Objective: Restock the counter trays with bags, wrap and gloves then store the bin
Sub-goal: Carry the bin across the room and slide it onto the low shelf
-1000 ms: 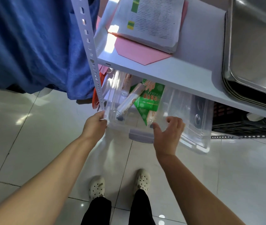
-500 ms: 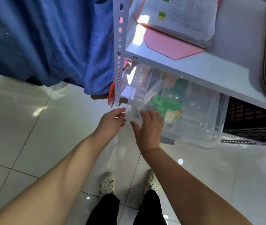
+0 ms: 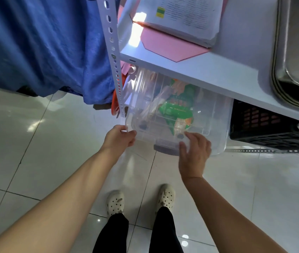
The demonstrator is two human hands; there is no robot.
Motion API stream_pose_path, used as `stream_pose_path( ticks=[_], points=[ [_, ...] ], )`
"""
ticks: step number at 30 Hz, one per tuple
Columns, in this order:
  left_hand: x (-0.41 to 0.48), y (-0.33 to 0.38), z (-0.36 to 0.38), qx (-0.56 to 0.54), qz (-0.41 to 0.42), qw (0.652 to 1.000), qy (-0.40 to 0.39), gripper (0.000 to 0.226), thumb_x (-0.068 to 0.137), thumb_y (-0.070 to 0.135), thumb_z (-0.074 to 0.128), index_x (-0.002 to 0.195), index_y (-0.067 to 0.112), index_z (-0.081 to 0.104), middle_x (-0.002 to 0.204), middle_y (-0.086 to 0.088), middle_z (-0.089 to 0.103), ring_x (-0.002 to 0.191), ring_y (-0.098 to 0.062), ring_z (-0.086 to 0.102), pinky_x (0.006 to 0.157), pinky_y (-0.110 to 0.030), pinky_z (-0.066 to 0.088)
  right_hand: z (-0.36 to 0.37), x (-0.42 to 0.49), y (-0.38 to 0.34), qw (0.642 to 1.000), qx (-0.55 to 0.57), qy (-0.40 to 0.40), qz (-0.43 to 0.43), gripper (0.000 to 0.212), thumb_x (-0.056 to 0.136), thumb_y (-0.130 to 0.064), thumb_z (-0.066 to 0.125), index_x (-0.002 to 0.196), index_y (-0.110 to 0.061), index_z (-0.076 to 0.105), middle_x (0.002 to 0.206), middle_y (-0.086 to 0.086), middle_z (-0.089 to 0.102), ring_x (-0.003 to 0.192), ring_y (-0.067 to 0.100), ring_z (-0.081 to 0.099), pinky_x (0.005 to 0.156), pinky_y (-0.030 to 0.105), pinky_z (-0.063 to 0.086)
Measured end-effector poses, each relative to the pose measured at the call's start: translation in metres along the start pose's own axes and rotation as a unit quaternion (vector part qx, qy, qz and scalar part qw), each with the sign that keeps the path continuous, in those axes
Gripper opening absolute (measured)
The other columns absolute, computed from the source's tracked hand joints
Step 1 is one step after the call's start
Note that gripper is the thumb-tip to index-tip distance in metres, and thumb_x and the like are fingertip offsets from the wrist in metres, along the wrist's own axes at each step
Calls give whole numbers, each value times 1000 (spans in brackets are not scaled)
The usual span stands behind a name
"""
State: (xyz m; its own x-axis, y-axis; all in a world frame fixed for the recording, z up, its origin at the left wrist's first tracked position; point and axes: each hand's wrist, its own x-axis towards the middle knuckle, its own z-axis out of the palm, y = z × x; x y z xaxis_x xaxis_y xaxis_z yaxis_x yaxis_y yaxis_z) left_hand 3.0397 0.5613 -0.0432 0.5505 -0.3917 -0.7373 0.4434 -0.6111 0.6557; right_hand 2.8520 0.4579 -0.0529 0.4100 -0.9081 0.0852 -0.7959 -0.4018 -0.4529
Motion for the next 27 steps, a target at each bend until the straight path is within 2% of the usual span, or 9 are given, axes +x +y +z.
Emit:
stream_pose_path(
  ticks=[4, 6, 8, 10, 13, 17, 20, 23, 27],
  points=[
    [-2, -2, 16, -2, 0, 999, 32, 4, 85, 9, 56, 88, 7, 55, 75, -5, 63, 67, -19, 66, 88, -47, 54, -16, 3, 41, 988, -7, 40, 151, 59, 75, -28, 73, 124, -5, 48, 127, 17, 47, 118, 35, 38, 101, 49, 28],
    [-1, -3, 22, -16, 14, 998, 54, 8, 85, 6, 55, 88, -1, 57, 76, -13, 65, 66, -22, 66, 85, -45, 55, -20, 8, 51, 968, 18, 68, 243, 66, 74, -32, 74, 127, -5, 44, 130, 17, 44, 121, 36, 37, 101, 50, 29],
    [-1, -1, 28, -31, 26, 998, 55, 15, 85, 4, 55, 92, -9, 57, 80, -19, 63, 65, -24, 63, 82, -42, 56, -26, 18, 57, 930, 88, 89, 346, 52, 76, -37, 72, 114, -9, 49, 112, 8, 54, 106, 31, 49, 92, 45, 40],
    [0, 5, 34, -47, 38, 997, 56, 10, 85, 1, 54, 90, -7, 57, 80, -20, 58, 61, -23, 60, 74, -36, 58, -30, 26, 61, 887, 216, 52, 404, 37, 78, -41, 67, 96, -15, 48, 80, -3, 59, 73, 19, 59, 67, 31, 49],
    [6, 21, 43, -85, 47, 992, 78, 3, 87, -1, 52, 86, 1, 55, 70, -12, 52, 48, -12, 56, 60, -23, 58, -33, 45, 67, 858, 303, 12, 414, 37, 78, -39, 67, 100, -16, 47, 72, 4, 66, 47, 3, 61, 53, 23, 48],
    [24, 48, 54, -171, 31, 980, 100, 16, 88, 2, 54, 73, 7, 50, 71, -8, 53, 59, -16, 56, 59, -14, 55, -33, 81, 67, 843, 376, -1, 384, 39, 77, -26, 71, 105, -8, 50, 77, 4, 60, 49, 1, 60, 63, 23, 52],
    [38, 68, 63, -267, 12, 961, 74, 11, 87, -1, 56, 77, 5, 55, 80, -11, 58, 70, -18, 58, 67, -18, 55, -28, 104, 64, 839, 407, -8, 361, 28, 76, -16, 71, 90, -11, 47, 73, -1, 49, 51, 2, 58, 65, 22, 50],
    [54, 83, 68, -295, 12, 952, 82, 17, 87, -2, 56, 73, 9, 56, 75, -7, 58, 66, -13, 57, 61, -15, 54, -20, 122, 59, 836, 422, -6, 351, 26, 75, -11, 71, 84, -9, 47, 67, 0, 46, 54, 7, 56, 62, 20, 50],
    [71, 94, 73, -315, 3, 943, 110, 15, 86, 0, 58, 77, 11, 56, 77, -4, 60, 66, -11, 58, 63, -14, 54, -9, 136, 56, 833, 420, 9, 360, 29, 73, -12, 73, 75, -14, 44, 62, -3, 47, 56, 11, 55, 58, 19, 49]
  ],
)
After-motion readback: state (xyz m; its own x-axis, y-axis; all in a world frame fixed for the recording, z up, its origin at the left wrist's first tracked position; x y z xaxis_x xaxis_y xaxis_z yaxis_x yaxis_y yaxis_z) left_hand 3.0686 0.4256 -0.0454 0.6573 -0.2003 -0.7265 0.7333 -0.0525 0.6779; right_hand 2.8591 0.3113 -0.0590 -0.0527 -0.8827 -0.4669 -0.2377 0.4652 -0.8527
